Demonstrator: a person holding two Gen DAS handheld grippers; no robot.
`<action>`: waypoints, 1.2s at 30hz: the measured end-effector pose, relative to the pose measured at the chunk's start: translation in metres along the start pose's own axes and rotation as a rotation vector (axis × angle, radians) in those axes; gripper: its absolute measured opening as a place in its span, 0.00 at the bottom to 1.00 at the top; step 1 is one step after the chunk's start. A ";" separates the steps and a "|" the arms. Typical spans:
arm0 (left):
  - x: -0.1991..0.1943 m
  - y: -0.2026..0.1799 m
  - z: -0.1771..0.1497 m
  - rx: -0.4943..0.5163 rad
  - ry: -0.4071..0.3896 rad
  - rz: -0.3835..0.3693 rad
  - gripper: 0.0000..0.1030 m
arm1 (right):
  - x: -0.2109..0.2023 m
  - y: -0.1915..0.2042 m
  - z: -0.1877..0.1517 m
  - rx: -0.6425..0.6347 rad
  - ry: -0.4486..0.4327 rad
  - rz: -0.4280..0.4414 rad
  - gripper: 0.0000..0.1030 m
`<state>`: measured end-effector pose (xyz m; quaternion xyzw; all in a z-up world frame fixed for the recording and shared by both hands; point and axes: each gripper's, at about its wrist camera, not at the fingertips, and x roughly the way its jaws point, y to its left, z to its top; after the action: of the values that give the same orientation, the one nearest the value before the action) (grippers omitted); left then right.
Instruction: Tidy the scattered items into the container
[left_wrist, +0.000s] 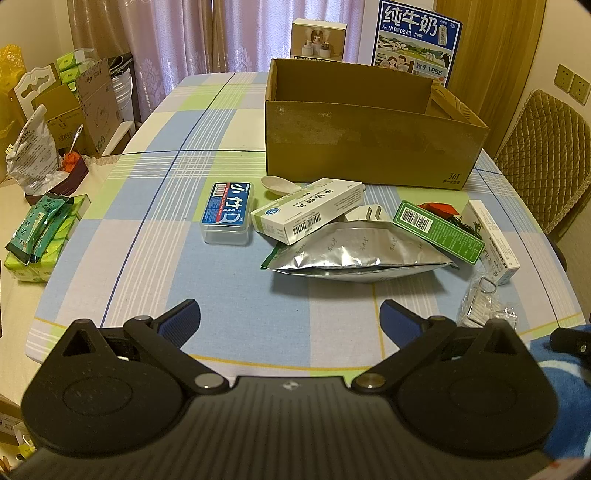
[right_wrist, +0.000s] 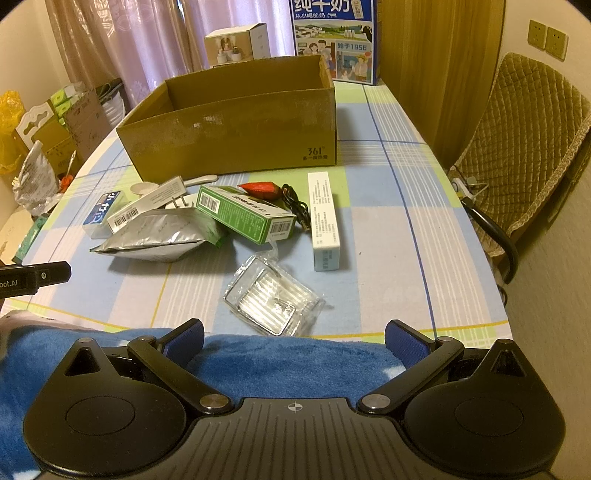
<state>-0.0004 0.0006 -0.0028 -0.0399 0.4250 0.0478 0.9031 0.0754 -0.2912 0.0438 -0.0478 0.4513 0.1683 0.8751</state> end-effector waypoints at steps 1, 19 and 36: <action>0.000 0.000 0.000 -0.002 0.000 0.002 0.99 | 0.000 0.000 0.000 0.000 0.000 0.000 0.98; 0.001 -0.001 -0.002 -0.035 0.000 0.021 0.99 | 0.001 0.000 0.000 -0.002 0.004 -0.005 0.98; -0.001 0.000 0.003 -0.042 0.022 -0.051 0.99 | 0.002 0.004 0.014 -0.102 0.062 0.035 0.98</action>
<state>0.0015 0.0004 0.0001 -0.0702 0.4328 0.0332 0.8981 0.0857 -0.2834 0.0510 -0.0897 0.4698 0.2047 0.8540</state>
